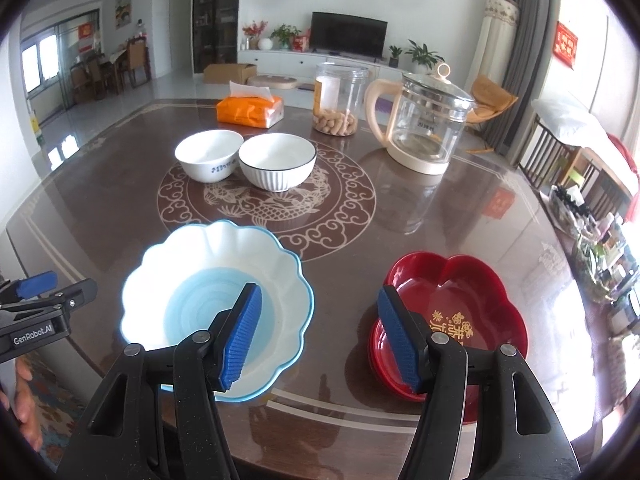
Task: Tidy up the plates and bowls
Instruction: 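Withdraw the right tool and reach toward the two white bowls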
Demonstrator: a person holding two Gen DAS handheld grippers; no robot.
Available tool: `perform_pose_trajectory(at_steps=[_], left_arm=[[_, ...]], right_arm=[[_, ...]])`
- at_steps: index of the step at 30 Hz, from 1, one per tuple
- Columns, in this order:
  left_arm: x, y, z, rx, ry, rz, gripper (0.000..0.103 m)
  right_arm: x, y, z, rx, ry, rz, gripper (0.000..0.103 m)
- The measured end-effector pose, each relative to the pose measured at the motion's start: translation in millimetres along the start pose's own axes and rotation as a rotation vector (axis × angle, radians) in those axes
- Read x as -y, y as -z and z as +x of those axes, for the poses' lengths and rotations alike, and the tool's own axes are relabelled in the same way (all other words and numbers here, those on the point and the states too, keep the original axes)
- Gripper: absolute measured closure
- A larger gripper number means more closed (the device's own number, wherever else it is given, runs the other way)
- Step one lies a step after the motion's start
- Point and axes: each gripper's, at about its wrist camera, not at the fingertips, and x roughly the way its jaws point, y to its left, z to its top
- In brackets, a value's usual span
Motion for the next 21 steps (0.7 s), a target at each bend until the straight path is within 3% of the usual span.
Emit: perform_pose_trajectory(at_steps=[14, 21], left_arm=[[-4, -2, -2, 0.003, -0.018, 0.007, 0.024], [-15, -6, 8, -0.028, -0.025, -0.001, 0.024]], right_arm=[[0, -1, -2, 0.011, 0.004, -0.004, 0.038], [9, -10, 6, -0.019, -0.046, 0.028, 0.038]])
